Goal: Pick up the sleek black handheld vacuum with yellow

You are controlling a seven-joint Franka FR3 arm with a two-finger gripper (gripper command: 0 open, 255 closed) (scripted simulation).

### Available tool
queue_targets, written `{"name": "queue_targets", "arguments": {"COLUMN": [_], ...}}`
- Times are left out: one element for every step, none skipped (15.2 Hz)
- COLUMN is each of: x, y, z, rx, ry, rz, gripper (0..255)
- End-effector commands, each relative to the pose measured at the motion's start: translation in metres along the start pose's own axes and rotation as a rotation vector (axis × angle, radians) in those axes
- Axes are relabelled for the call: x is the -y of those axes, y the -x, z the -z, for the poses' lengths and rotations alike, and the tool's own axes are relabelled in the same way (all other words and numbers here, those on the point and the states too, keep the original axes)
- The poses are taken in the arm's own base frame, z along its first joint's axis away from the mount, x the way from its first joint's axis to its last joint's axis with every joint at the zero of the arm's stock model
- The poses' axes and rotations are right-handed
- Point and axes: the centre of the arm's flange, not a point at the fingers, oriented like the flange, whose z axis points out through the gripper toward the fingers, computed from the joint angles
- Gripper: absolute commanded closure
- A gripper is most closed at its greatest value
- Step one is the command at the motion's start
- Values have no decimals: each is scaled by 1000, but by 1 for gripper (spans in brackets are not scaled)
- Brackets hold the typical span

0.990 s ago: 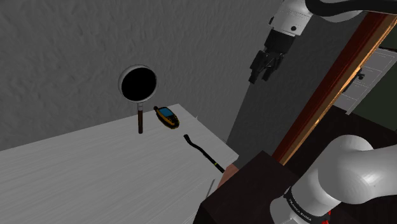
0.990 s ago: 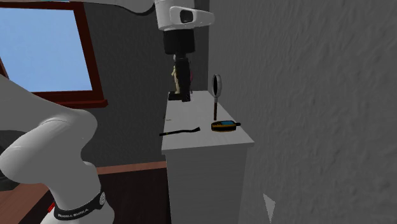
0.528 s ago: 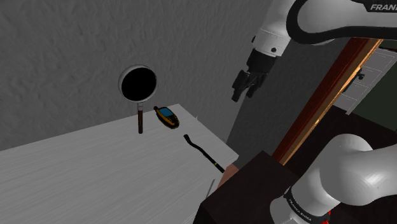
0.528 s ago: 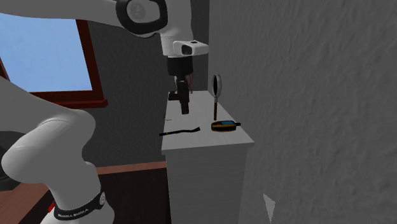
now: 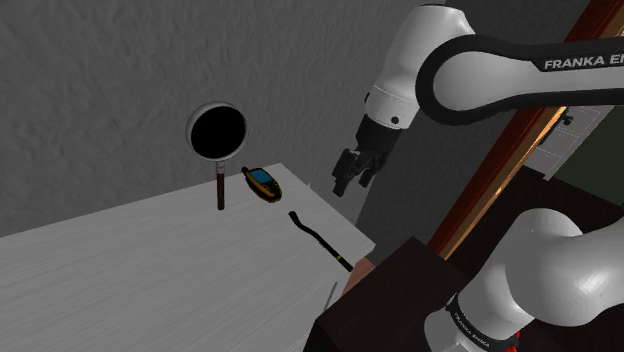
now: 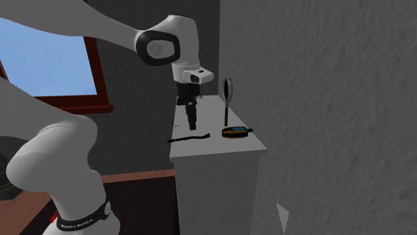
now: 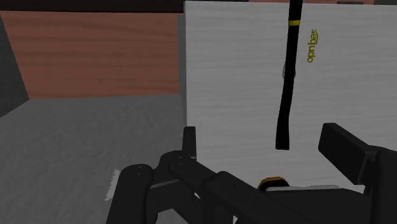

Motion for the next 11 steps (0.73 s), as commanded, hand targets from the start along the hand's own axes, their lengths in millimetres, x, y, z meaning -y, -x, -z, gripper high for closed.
{"name": "queue_targets", "arguments": {"x": [20, 28, 37, 46, 55, 63, 62, 62, 61, 61, 60], "y": [1, 2, 2, 3, 4, 5, 5, 5, 6, 6, 6], "z": [-20, -29, -38, -47, -56, -65, -70, -75, -80, -86, -91], "rx": [2, 4, 5, 7, 8, 10, 10, 10, 10, 10, 10], "ry": [-13, -19, -25, -31, -37, -42, -42, -42, -42, -42, -42], "rz": [4, 6, 9, 11, 13, 16, 16, 16, 16, 16, 16], "gripper": [0, 0, 0, 0, 0, 0, 0, 0, 0, 0, 0]}}
